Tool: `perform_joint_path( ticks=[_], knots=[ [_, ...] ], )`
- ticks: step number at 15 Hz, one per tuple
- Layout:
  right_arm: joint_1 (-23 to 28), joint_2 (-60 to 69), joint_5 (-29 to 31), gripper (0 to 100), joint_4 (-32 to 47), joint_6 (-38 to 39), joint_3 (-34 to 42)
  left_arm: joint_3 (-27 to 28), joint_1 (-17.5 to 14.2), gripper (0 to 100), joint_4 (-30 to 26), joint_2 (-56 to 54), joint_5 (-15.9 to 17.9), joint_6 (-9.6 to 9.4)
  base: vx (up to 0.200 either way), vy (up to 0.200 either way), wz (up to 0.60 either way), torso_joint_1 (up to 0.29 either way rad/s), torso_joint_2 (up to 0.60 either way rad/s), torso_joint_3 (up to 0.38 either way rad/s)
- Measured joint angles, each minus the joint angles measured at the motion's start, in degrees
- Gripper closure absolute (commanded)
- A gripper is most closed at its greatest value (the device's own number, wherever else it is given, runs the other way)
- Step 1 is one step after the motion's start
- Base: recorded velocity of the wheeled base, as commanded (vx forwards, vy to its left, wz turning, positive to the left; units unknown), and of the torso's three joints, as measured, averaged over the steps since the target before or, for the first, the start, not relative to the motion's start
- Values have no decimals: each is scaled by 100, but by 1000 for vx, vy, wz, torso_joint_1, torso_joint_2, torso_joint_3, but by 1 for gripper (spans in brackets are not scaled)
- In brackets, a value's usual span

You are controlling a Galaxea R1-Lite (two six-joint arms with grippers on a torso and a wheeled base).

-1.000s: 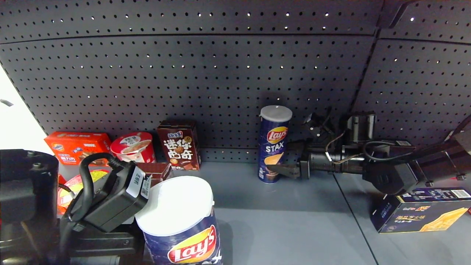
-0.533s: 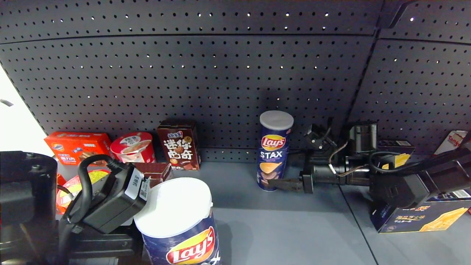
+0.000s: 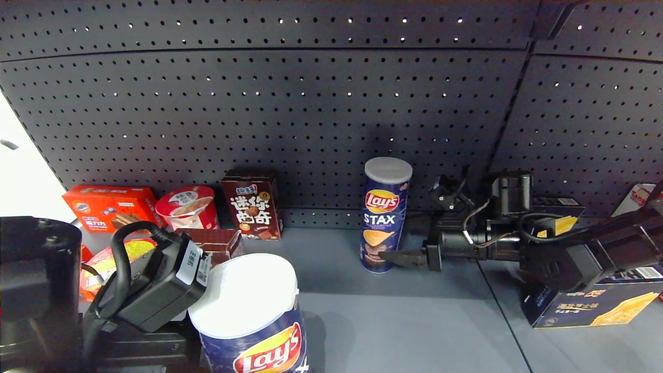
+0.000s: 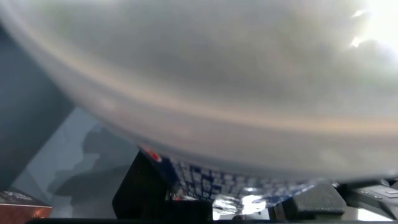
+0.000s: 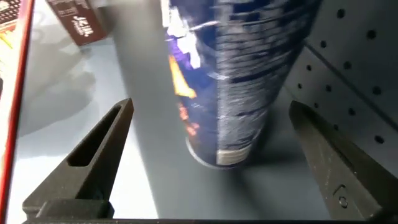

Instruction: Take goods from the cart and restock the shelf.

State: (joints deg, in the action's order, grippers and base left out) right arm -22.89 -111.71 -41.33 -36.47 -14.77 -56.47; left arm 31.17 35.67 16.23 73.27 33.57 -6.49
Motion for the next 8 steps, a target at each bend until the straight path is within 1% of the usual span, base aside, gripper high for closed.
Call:
perform_joint_path(
  ticks=[4, 8],
  knots=[
    [29, -345, -5, 0, -1, 2, -414, -20, -34, 100, 0, -1, 1, 2, 0, 0, 0, 0, 0, 0],
    [223, -444, -16, 0, 0, 2, -489, -30, -95, 100, 2, 5, 15, 0, 0, 0, 0, 0, 0, 0]
  ],
)
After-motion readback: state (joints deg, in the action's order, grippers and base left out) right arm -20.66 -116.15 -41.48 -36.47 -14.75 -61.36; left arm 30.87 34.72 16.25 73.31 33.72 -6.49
